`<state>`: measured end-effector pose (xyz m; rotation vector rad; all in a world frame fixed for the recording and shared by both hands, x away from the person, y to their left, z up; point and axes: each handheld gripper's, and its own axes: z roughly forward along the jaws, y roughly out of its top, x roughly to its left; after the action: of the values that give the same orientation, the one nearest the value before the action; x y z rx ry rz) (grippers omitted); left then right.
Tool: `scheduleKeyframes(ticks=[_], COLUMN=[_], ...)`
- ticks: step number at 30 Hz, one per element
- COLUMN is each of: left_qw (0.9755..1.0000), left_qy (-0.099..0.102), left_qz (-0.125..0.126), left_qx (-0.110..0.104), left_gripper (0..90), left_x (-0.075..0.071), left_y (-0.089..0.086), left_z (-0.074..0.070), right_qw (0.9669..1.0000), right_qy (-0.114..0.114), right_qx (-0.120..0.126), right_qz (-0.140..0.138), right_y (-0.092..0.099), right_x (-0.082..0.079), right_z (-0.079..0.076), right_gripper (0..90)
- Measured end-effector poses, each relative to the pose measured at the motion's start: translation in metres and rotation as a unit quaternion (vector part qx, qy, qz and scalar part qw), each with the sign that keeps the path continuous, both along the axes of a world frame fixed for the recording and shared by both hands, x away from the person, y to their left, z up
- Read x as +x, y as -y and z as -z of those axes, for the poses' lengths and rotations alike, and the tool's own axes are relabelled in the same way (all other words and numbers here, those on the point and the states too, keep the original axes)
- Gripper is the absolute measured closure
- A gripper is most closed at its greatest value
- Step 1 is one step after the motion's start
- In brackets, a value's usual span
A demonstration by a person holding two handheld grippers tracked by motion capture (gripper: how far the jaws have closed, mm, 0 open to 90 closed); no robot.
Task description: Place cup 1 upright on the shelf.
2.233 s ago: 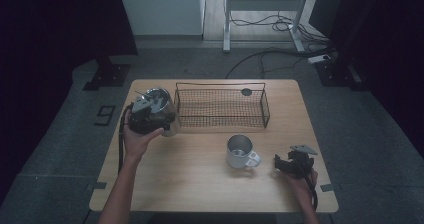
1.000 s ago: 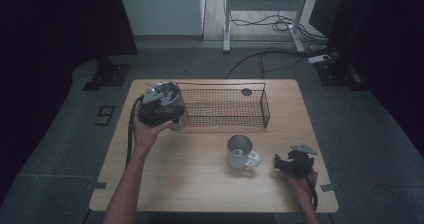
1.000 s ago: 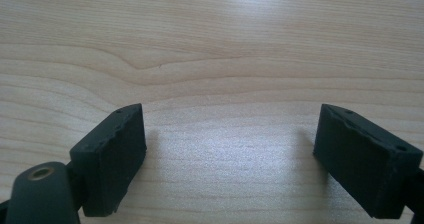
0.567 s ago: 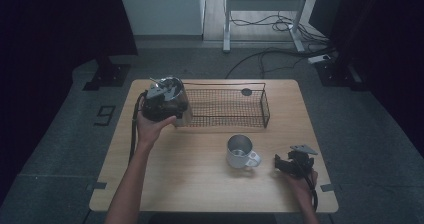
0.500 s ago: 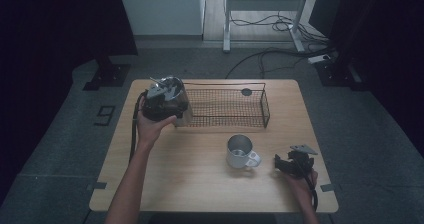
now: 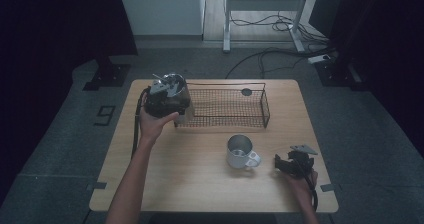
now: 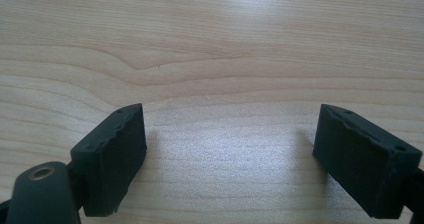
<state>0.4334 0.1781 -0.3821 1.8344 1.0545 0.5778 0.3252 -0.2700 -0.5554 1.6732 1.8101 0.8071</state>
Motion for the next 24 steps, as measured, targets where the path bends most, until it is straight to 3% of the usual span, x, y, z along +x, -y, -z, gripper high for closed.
scheduleKeyframes(ticks=[24], left_qw=[0.9999], left_qy=[-0.005], left_qz=[0.004], left_qx=[0.009], left_gripper=[3.9], left_x=[0.023], left_y=[0.018], left_z=[0.0], right_qw=[1.0], right_qy=[0.0], right_qx=[0.0], right_qz=[0.001], right_y=[0.0], right_x=[0.0], right_z=[0.0], right_gripper=[13.1])
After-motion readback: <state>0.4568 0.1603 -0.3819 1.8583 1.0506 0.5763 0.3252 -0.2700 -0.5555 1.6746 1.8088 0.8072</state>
